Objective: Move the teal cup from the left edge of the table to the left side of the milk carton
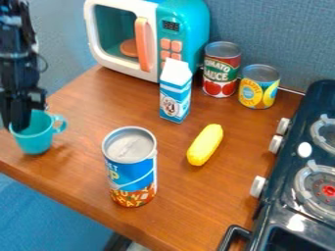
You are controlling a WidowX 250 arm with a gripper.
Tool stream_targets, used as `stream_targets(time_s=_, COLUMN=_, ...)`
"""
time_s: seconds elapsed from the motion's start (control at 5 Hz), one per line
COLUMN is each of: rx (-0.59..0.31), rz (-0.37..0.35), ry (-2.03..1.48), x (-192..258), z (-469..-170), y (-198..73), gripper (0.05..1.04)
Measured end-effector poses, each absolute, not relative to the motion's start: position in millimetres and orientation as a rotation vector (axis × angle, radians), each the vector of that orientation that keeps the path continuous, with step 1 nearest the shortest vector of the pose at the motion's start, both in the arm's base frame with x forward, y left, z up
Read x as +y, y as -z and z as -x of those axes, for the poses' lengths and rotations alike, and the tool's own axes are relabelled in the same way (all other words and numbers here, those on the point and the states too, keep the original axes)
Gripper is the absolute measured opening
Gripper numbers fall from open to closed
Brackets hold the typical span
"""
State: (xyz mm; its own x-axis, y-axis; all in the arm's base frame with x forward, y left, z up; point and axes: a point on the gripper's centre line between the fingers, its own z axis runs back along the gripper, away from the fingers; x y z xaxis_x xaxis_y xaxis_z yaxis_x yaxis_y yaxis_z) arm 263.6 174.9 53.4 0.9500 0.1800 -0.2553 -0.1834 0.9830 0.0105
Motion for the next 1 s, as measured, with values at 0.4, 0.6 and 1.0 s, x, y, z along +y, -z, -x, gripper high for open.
stream_targets(time_s=0.4, rx=0.058, rz=0.073, ry=-0.165, x=165, z=-291, y=-103, gripper=0.105)
stream_targets(time_s=0.6, rx=0.027, rz=0.133, ry=-0.143, x=162, z=-326, y=-88, gripper=0.105)
stream_targets(time_s=1.0, rx=0.076, rz=0.159, ry=-0.066, x=128, z=-376, y=-67, gripper=0.105)
